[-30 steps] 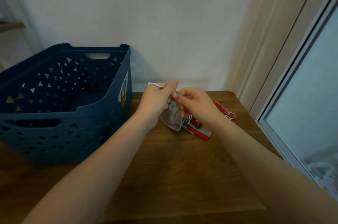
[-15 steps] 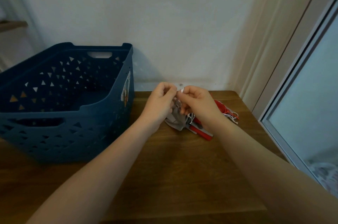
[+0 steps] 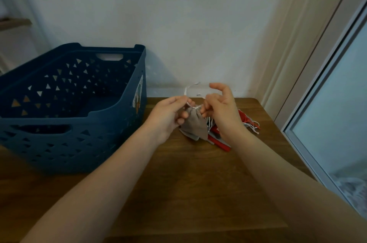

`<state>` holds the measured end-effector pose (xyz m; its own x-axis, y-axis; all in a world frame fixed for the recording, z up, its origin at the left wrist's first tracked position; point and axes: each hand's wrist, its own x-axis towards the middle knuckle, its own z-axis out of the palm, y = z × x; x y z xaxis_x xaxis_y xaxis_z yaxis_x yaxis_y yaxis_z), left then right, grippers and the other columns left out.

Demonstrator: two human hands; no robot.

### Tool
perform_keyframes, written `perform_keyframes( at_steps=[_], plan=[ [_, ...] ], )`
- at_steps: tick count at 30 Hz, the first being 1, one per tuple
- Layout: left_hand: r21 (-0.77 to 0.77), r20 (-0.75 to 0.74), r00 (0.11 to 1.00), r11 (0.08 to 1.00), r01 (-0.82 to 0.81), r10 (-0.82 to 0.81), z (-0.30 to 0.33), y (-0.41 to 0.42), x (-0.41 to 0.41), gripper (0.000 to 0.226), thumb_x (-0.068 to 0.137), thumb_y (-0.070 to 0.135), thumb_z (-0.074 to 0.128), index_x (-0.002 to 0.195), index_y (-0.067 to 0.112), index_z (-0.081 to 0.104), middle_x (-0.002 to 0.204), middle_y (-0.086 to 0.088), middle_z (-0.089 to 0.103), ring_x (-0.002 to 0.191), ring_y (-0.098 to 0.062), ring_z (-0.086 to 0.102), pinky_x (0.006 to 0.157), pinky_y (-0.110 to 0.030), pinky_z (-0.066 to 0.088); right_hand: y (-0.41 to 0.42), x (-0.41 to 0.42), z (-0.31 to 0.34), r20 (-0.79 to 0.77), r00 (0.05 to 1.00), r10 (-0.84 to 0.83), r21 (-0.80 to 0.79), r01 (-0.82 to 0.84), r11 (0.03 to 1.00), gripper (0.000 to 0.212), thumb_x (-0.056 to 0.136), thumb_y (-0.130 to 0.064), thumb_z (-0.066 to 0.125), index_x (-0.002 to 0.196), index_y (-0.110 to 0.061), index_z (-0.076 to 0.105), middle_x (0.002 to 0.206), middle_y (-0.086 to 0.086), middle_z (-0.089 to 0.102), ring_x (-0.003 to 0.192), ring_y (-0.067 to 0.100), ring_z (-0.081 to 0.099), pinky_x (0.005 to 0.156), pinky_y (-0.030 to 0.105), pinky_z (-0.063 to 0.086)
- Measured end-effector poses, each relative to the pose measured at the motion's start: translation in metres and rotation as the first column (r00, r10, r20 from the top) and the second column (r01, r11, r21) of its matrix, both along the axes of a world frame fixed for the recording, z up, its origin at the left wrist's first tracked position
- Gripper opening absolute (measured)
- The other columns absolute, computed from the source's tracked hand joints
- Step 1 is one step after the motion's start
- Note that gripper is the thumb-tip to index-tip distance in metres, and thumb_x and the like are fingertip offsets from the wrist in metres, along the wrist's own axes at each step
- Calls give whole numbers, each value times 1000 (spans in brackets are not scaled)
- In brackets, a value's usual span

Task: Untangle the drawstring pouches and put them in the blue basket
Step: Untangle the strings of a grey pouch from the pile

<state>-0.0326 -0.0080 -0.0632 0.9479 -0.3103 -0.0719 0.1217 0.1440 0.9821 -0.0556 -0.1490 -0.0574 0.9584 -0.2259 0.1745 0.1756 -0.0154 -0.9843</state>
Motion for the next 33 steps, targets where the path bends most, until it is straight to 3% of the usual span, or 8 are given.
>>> perform_keyframes(
  at_steps=[4, 11, 15, 19, 22, 27, 30, 33],
  plan=[
    [-95, -69, 997, 995, 21, -27, -1, 2, -1, 20, 97, 23, 48, 85, 13, 60, 71, 4, 61, 55, -7, 49, 53, -20, 38, -3, 0, -7, -53, 994, -99, 81, 103, 991, 21, 93, 1, 43, 106, -16, 40, 65, 2, 52, 48, 6, 45, 44, 16, 38],
    [493, 271, 957, 869, -42, -107, 0, -4, -4, 23, 96, 25, 47, 78, 16, 58, 71, 2, 57, 59, -9, 56, 58, -21, 43, -4, 6, 4, 47, 999, 16, -98, -11, 995, 19, 92, -4, 52, 80, -19, 55, 74, -4, 67, 71, -1, 62, 74, 17, 45],
    [662, 342, 907, 748, -47, -246, -3, -5, -2, 21, 98, 25, 44, 81, 20, 56, 75, 3, 60, 67, -10, 59, 63, -23, 44, 0, 8, 10, 59, 992, 113, -219, -98, 971, 21, 90, 0, 53, 79, -17, 59, 75, -6, 69, 76, 2, 65, 81, 19, 50],
    [698, 405, 846, 714, -41, -347, -5, -4, -2, 23, 99, 24, 43, 78, 22, 54, 73, 6, 59, 67, -5, 59, 60, -17, 43, 11, 13, 9, 52, 992, 113, -340, -88, 936, 24, 91, -4, 54, 77, -22, 59, 77, -8, 69, 83, 8, 65, 87, 28, 49],
    [711, 460, 799, 700, -70, -387, -5, -4, -1, 17, 99, 26, 43, 94, 19, 58, 86, 8, 58, 73, -2, 57, 59, -12, 43, 17, 15, 6, 15, 983, 184, -427, -160, 890, 21, 91, -8, 54, 80, -24, 60, 79, -9, 70, 82, 10, 66, 82, 32, 51],
    [653, 445, 849, 753, -89, -285, -12, 0, 0, 29, 98, 21, 43, 79, 12, 62, 77, -3, 58, 68, -21, 58, 66, -36, 50, 15, 9, 3, 43, 987, 154, -467, -116, 877, 19, 98, -10, 42, 105, -23, 53, 87, -3, 69, 77, 8, 65, 63, 19, 51],
    [608, 404, 883, 791, -66, -237, -14, 2, 1, 29, 98, 25, 42, 83, 11, 63, 71, -1, 59, 63, -10, 57, 62, -26, 48, 9, 5, -2, 56, 989, 136, -653, -67, 754, 24, 99, -8, 37, 118, -17, 50, 97, 3, 66, 87, 15, 62, 75, 25, 52],
    [567, 383, 902, 821, -59, -200, -14, 3, 2, 30, 99, 29, 42, 76, 20, 59, 70, 3, 59, 62, -8, 57, 59, -22, 45, 7, 2, -8, 34, 982, 184, -887, -55, 458, 28, 98, -12, 40, 125, -14, 48, 104, 7, 65, 91, 20, 61, 79, 37, 52]
  ],
)
